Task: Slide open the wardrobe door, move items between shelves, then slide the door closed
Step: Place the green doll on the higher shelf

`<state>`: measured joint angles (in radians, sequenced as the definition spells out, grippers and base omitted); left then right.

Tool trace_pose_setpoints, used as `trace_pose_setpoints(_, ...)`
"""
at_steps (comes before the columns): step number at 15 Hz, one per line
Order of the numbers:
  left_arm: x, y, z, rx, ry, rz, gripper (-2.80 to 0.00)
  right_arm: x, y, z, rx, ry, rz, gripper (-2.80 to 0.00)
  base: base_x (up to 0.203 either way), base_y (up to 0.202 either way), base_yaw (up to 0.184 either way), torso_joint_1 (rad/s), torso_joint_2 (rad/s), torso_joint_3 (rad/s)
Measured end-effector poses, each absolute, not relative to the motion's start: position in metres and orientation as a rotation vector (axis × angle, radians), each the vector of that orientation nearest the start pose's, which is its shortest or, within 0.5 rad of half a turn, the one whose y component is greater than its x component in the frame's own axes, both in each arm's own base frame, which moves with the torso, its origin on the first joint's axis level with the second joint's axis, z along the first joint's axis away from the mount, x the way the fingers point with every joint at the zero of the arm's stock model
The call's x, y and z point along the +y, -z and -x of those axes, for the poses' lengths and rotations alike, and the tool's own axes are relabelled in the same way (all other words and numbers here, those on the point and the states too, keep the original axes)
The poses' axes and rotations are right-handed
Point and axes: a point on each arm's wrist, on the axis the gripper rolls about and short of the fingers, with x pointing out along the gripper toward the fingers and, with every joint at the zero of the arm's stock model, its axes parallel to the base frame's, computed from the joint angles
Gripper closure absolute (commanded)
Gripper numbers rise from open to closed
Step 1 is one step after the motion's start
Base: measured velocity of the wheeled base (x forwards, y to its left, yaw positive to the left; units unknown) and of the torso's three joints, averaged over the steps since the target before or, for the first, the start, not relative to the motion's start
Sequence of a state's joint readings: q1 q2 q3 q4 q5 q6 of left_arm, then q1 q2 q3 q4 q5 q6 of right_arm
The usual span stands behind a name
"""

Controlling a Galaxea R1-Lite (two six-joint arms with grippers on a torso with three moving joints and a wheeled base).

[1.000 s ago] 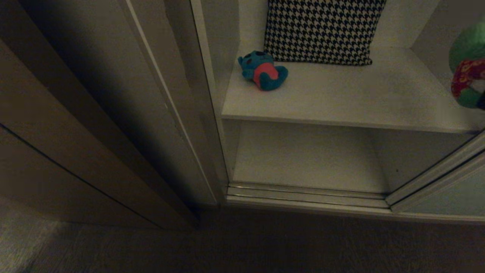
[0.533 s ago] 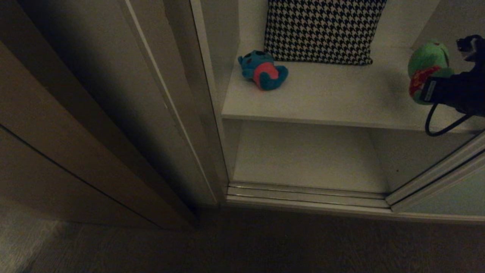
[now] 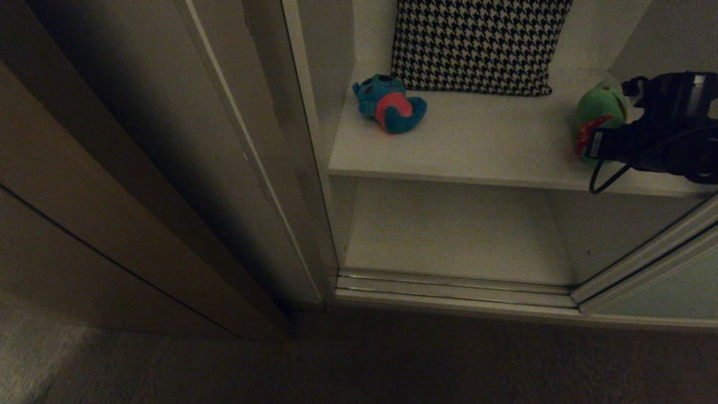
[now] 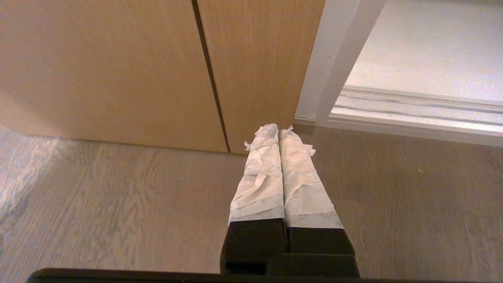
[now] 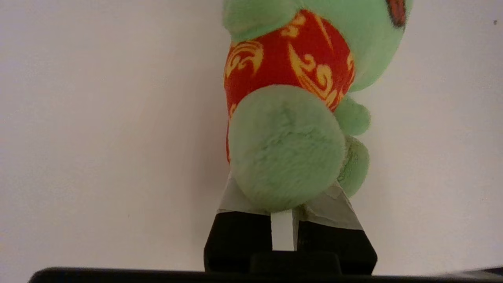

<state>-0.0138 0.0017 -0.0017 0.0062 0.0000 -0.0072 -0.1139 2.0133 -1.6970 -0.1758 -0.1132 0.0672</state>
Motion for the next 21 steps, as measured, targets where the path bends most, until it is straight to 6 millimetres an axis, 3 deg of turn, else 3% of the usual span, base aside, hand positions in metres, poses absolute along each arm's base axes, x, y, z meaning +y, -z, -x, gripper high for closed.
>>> trace_pose_setpoints(3,0.000,-0.075,0.023,0.006,0.014,0.007,0.00,-0.049,-0.270,-0.422,0.139,0.228,-0.069,0.00,0.000,0.000,0.000,0.000,0.00,0.000)
trace_pose_setpoints(4,0.000,-0.075,0.023,0.006,0.014,0.007,0.00,-0.048,-0.270,-0.422,0.139,0.226,-0.070,-2.80,0.000,0.000,0.000,0.000,0.00,0.000)
trace_pose_setpoints(10,0.000,-0.075,0.023,0.005,0.014,0.007,0.00,-0.045,-0.273,-0.420,0.122,0.266,-0.065,-2.80,0.000,0.000,0.000,0.000,0.00,0.000)
trace_pose_setpoints(13,0.000,-0.075,0.023,0.006,0.014,0.007,0.00,-0.041,-0.284,-0.413,0.093,0.253,-0.067,-2.80,0.000,0.000,0.000,0.000,0.00,0.000)
trace_pose_setpoints(19,0.000,-0.075,0.023,0.006,0.014,0.007,0.00,-0.034,-0.318,-0.376,0.018,0.222,-0.065,-2.80,0.000,0.000,0.000,0.000,0.00,0.000)
trace_pose_setpoints(21,0.000,-0.075,0.023,0.006,0.014,0.007,0.00,-0.030,-0.328,-0.356,-0.005,0.217,-0.068,0.00,0.000,0.000,0.000,0.000,0.00,0.000)
